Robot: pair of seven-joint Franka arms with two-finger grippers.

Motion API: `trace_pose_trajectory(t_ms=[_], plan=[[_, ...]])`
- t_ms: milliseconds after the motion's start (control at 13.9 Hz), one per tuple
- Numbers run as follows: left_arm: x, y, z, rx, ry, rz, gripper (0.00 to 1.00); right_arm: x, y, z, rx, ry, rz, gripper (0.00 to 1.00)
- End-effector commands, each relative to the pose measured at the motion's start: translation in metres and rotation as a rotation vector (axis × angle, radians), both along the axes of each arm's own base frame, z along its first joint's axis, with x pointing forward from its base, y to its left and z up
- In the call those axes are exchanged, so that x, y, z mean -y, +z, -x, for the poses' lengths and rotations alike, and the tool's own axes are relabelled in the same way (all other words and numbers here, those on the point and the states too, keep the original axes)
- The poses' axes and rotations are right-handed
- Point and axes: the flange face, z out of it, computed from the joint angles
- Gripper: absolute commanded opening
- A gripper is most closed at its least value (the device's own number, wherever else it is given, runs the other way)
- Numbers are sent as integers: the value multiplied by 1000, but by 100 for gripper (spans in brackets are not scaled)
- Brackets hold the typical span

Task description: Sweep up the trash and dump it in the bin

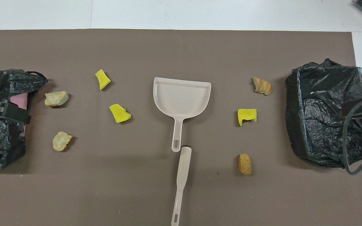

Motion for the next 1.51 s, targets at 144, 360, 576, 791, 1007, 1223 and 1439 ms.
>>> trace_pose_trajectory(t_ms=[144,360,576,791,1007,1223,1439], plan=[[63,-45,22,-7,-117,17,100,3,-1,3,3,13,-16,100],[110,-76,44,11,-197,29,100,2,-1,3,3,15,-16,100],[148,-96,67,12,-242,75,100,2,-1,3,3,15,-16,100],[192,-123,97,37,-234,83,100,2,0,3,5,15,-16,100],[243,-152,128,39,-233,79,100,2,0,3,5,15,-16,100],[297,-194,177,32,-205,65,100,3,-1,3,3,13,-16,100],[329,-225,223,38,-200,61,100,2,0,3,5,15,-16,100]])
